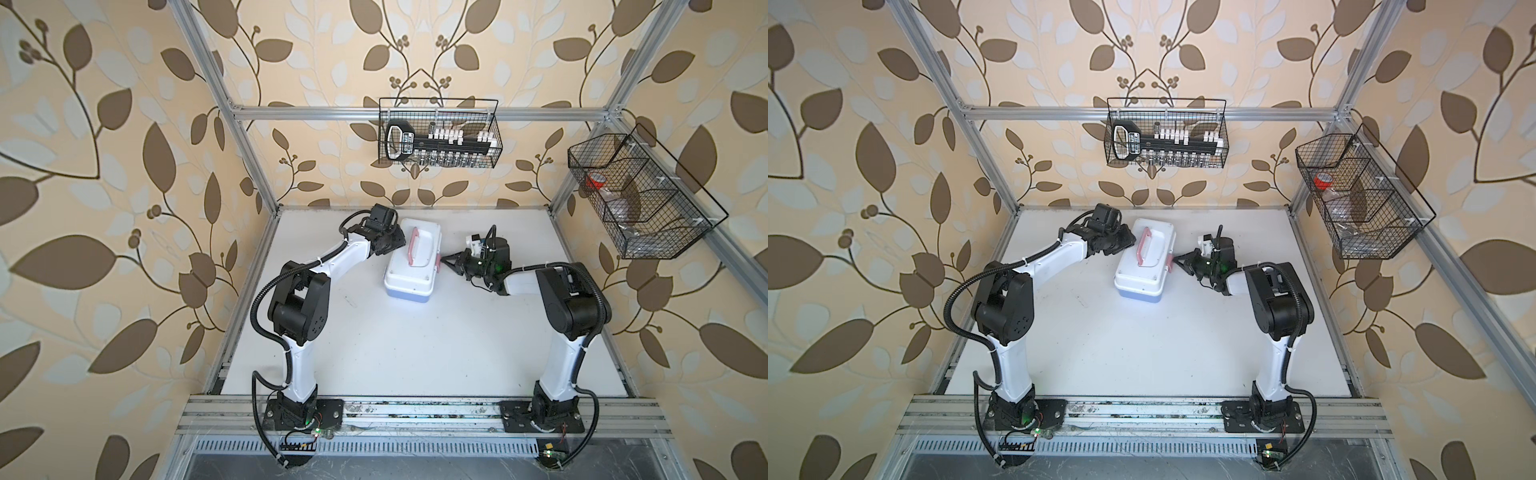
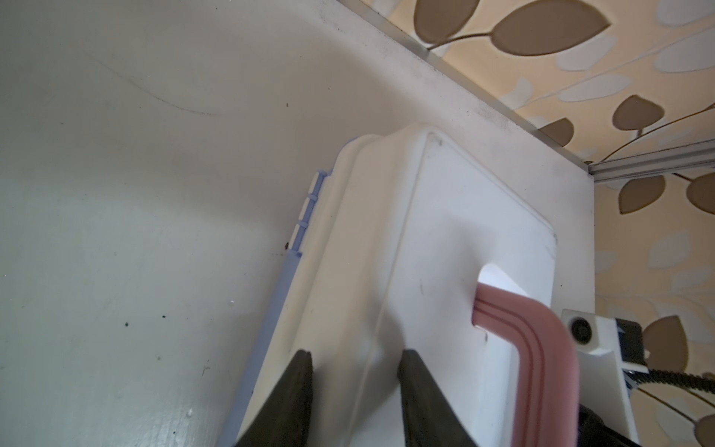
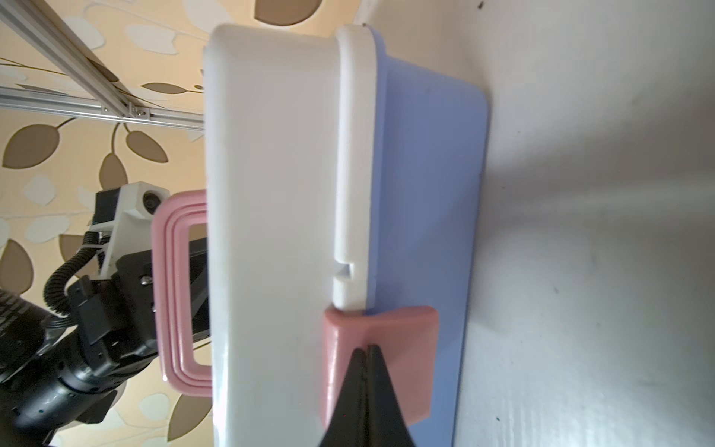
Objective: Pack the tool kit
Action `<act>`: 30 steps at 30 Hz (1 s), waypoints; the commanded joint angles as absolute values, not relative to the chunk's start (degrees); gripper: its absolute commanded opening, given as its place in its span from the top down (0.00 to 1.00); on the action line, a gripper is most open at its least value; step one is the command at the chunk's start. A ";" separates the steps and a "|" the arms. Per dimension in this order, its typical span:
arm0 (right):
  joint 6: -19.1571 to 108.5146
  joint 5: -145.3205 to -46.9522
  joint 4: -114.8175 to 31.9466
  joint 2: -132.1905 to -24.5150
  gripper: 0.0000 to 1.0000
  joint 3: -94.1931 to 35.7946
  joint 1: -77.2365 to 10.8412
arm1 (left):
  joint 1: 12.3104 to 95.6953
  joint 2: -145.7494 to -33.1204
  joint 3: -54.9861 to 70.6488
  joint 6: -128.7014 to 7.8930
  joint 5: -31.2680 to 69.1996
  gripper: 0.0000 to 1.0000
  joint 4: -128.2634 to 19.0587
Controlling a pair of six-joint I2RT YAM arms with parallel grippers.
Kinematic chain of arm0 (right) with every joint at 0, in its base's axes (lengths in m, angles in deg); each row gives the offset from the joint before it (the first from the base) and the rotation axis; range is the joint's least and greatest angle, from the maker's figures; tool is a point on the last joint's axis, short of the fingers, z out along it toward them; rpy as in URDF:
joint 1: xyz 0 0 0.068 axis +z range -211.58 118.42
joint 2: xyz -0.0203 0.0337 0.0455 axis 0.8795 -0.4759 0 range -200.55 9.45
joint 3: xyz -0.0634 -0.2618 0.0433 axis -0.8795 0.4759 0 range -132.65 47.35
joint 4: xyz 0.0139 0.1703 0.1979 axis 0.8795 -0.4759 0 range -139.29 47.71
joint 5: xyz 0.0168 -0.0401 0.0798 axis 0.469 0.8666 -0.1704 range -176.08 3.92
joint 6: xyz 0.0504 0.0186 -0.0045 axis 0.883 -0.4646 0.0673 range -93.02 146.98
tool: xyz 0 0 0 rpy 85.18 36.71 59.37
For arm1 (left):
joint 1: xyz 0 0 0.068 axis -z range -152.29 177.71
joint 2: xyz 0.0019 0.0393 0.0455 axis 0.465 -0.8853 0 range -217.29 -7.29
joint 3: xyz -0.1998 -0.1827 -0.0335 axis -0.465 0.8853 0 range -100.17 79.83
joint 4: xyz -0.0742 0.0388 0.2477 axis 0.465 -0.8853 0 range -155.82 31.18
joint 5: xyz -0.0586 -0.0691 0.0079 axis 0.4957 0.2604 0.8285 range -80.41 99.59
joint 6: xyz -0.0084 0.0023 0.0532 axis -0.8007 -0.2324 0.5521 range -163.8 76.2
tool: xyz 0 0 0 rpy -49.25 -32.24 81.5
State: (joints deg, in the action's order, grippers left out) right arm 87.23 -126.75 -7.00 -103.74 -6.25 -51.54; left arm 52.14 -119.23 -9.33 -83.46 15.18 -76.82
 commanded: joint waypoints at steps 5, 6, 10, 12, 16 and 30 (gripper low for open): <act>88.20 -127.26 -7.06 -105.16 1.00 -5.14 -50.17 | 54.70 -122.43 -7.53 -84.23 18.30 0.62 -82.73; 88.14 -127.11 -7.08 -104.96 1.00 -5.23 -50.02 | 54.64 -122.43 -7.47 -84.23 18.31 0.61 -82.73; 88.26 -127.25 -7.13 -104.63 1.00 -5.62 -49.39 | 54.77 -122.21 -7.04 -84.40 18.21 0.62 -82.48; 88.17 -127.22 -7.52 -104.63 1.00 -6.14 -48.99 | 54.91 -122.12 -6.84 -84.53 18.22 0.61 -82.32; 88.32 -127.22 -7.83 -105.25 1.00 -7.27 -47.85 | 55.27 -122.17 -6.44 -84.91 18.26 0.62 -81.95; 86.31 -126.56 -9.76 -98.88 1.00 -2.82 -50.84 | 55.62 -116.82 -6.89 -82.82 15.19 0.62 -84.57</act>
State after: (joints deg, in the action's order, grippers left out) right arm 88.01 -124.93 -9.73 -104.04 -4.72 -49.99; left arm 52.66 -118.69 -8.87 -84.42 13.58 -76.52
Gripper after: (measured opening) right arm 0.047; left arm 0.384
